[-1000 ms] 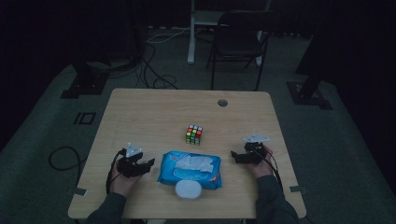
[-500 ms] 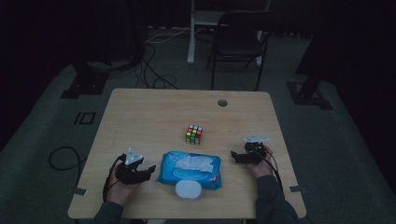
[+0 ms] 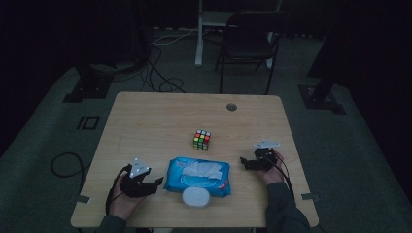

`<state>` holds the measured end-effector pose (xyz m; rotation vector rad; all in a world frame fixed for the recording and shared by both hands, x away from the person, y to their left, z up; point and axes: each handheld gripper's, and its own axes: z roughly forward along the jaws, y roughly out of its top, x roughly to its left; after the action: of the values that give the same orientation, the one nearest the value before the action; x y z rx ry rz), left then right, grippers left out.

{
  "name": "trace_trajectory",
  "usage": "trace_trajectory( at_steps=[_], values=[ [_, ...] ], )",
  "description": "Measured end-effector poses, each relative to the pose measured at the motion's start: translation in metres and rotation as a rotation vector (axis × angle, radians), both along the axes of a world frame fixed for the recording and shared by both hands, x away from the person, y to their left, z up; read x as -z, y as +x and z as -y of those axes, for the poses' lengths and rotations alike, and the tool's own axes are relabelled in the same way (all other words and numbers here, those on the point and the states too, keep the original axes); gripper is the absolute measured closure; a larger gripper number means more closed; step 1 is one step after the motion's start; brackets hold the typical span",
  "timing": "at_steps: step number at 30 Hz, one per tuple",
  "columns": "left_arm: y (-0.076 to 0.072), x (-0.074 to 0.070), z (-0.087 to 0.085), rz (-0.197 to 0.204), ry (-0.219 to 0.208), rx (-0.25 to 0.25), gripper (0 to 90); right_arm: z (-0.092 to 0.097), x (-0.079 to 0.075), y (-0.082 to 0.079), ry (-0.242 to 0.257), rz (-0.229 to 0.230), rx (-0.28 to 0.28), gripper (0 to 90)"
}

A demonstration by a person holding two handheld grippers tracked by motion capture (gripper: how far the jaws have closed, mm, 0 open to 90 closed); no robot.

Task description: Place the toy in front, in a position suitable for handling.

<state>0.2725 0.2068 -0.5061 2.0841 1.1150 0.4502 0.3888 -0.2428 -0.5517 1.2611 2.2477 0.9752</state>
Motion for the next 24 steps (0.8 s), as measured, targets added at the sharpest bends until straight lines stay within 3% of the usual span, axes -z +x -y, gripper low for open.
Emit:
trace_trajectory(
  at_steps=[9,19,21,24],
  values=[
    [-0.013,0.011,0.007,-0.043,-0.008,0.063,38.7,0.0,0.0,0.0,0.0,0.0,0.0,11.7],
    [-0.02,0.011,0.011,-0.038,-0.016,0.117,40.2,0.0,0.0,0.0,0.0,0.0,0.0,11.7],
    [-0.019,0.012,0.018,-0.024,0.052,0.098,48.0,0.0,0.0,0.0,0.0,0.0,0.0,11.7],
    [-0.017,0.012,0.02,-0.023,0.046,0.113,60.1,0.0,0.0,0.0,0.0,0.0,0.0,11.7]
  ],
)
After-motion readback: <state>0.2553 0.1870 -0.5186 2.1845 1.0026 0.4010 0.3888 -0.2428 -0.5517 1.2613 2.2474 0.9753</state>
